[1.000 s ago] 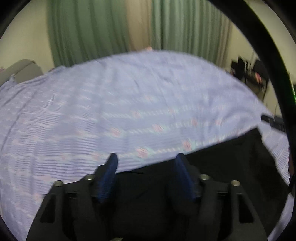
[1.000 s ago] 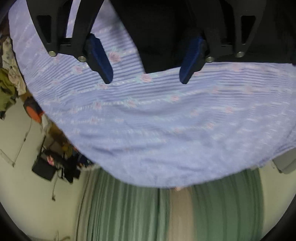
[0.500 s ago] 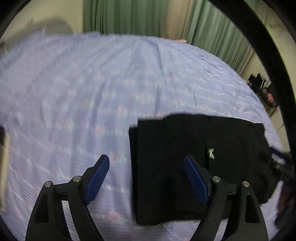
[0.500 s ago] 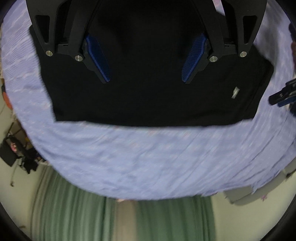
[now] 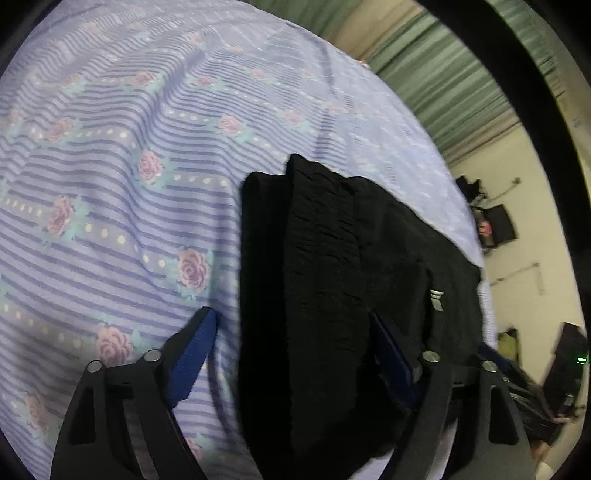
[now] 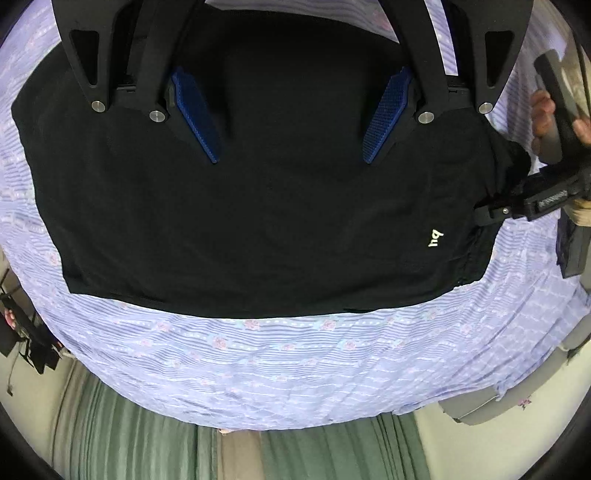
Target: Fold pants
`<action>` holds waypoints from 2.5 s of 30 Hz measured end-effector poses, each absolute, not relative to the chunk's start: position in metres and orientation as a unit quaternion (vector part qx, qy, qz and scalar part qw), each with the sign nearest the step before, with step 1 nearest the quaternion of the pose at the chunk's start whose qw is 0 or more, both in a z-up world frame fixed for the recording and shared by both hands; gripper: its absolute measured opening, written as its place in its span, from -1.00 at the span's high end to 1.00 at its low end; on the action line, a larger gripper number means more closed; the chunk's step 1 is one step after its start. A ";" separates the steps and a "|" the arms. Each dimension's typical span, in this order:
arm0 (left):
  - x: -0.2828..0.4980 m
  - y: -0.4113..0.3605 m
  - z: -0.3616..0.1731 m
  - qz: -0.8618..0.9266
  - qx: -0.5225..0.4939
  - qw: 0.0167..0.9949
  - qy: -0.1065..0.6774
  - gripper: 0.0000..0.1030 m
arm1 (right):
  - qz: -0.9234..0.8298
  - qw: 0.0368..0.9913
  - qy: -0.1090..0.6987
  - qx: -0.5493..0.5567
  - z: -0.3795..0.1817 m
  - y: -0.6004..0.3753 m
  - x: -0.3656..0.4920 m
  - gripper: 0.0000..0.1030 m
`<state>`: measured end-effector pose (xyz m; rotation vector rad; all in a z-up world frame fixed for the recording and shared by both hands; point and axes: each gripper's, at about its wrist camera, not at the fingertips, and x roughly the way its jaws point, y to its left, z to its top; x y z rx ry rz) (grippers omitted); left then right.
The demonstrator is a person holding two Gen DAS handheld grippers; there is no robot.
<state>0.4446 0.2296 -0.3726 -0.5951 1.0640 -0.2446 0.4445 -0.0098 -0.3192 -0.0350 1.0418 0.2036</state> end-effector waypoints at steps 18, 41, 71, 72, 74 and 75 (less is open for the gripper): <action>0.442 0.229 -0.356 -0.126 -0.253 0.795 0.536 -0.36 | 0.143 0.856 0.496 0.017 -0.318 0.001 0.445 -0.54; 0.456 0.248 -0.351 -0.231 -0.333 0.767 0.497 0.12 | 0.151 0.865 0.479 -0.005 -0.314 0.016 0.445 -0.54; 0.480 0.016 -0.188 -0.152 -0.174 0.824 0.518 0.55 | 0.020 0.917 0.393 0.067 -0.202 -0.154 0.410 -0.46; 0.485 -0.004 -0.189 -0.159 -0.161 0.822 0.523 0.55 | 0.005 0.917 0.392 0.071 -0.202 -0.167 0.408 -0.46; 0.492 -0.037 -0.195 -0.177 -0.142 0.815 0.533 0.55 | -0.018 0.915 0.395 0.079 -0.201 -0.184 0.404 -0.46; 0.495 -0.051 -0.198 -0.186 -0.133 0.811 0.539 0.55 | -0.031 0.914 0.395 0.085 -0.202 -0.197 0.402 -0.46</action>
